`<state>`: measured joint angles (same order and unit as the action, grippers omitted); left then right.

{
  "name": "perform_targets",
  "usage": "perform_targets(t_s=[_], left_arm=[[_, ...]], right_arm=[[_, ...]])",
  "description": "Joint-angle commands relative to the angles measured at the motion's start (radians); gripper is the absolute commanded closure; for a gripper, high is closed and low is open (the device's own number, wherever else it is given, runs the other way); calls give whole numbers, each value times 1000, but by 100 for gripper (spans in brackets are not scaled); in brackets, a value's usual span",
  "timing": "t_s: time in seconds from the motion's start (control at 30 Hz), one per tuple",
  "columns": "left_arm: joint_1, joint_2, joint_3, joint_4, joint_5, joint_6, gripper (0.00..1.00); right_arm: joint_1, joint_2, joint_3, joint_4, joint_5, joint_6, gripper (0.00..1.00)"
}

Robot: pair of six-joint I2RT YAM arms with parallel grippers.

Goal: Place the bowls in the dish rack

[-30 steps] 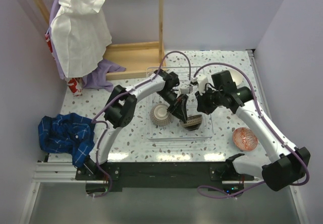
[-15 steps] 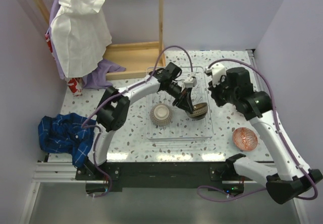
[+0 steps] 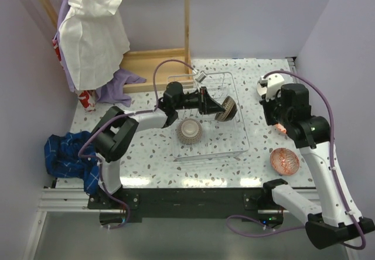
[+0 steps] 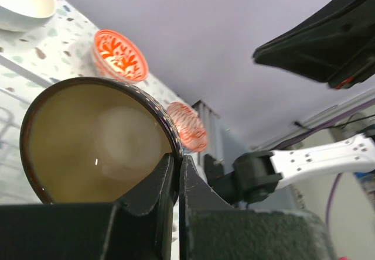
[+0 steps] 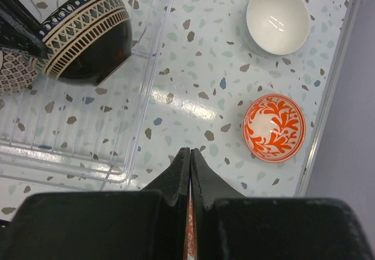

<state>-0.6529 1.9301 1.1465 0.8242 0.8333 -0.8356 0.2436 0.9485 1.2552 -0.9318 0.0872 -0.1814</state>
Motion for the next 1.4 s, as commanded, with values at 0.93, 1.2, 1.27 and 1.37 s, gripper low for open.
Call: perform_targets(t_s=[0.93, 1.2, 1.27, 1.37], left_arm=[[-88, 38, -171, -51, -326, -640, 100], [-102, 82, -179, -129, -367, -758, 100], [-103, 70, -185, -137, -370, -760, 100], [-80, 24, -200, -229, -366, -752, 100]], right_arm=[[0, 173, -109, 74, -239, -15, 100], [8, 187, -120, 80, -247, 0, 100], [8, 191, -117, 80, -247, 0, 100], [11, 202, -111, 87, -250, 2, 100]])
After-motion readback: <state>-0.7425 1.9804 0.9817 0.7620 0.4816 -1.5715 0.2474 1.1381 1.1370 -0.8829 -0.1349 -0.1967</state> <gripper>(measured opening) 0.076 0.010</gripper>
